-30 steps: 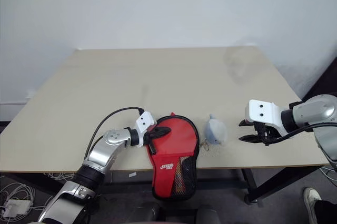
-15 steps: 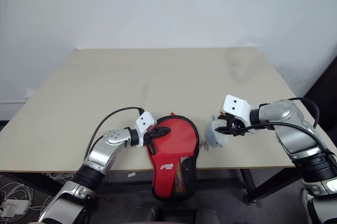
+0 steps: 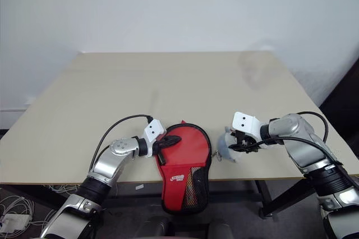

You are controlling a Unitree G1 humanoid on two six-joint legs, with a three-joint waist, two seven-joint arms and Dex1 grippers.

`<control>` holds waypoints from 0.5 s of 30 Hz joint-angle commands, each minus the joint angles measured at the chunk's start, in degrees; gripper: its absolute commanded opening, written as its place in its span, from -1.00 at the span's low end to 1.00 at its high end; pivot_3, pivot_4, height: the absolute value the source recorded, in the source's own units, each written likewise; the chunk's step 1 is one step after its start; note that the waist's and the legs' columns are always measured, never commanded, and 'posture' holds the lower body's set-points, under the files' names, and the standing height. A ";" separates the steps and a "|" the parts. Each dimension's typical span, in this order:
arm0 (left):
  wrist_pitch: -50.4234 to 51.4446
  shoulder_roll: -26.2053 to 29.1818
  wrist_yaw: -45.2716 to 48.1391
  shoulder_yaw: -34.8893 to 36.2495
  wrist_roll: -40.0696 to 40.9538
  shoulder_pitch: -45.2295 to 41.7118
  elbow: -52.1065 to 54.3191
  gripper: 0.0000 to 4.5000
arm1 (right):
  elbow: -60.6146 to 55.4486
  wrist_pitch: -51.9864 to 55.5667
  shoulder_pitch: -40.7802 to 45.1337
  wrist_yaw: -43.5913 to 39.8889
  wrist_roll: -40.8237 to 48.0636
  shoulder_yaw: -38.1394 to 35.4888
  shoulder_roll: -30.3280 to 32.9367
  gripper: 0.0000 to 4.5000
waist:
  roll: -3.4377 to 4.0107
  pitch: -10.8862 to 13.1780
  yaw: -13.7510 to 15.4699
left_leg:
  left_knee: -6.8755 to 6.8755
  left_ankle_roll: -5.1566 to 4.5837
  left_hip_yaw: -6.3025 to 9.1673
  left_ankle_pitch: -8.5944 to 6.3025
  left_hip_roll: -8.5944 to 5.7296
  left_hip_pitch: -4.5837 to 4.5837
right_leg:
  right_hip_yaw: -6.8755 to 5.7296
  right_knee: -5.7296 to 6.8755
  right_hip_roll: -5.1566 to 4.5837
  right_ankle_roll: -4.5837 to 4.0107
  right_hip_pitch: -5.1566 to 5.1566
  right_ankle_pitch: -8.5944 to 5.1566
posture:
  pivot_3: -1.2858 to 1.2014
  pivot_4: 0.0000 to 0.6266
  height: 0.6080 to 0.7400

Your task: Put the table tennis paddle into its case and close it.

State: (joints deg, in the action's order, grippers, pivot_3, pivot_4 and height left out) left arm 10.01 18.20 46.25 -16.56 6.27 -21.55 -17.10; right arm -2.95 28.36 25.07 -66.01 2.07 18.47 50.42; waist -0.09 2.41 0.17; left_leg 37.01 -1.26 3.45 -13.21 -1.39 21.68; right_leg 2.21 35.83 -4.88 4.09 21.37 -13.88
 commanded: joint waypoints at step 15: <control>1.58 0.88 0.53 -1.06 -2.35 1.08 -3.44 -1.00 | -10.57 0.28 -8.64 -4.66 2.57 -3.59 5.77 -0.98 | -0.20 -0.27 0.04 | -0.04 0.02 0.02 -0.02 0.02 -0.01 | 0.00 -0.04 -0.03 0.00 -0.01 -0.01 | 0.03 -1.00 1.00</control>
State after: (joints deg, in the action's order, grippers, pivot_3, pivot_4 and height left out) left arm 10.07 18.19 46.50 -16.72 6.12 -21.71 -17.44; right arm -12.14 27.85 17.08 -69.11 3.61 16.07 54.66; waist -0.29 2.14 0.21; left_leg 36.97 -1.24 3.48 -13.23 -1.38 21.67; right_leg 2.22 35.79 -4.91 4.09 21.36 -13.89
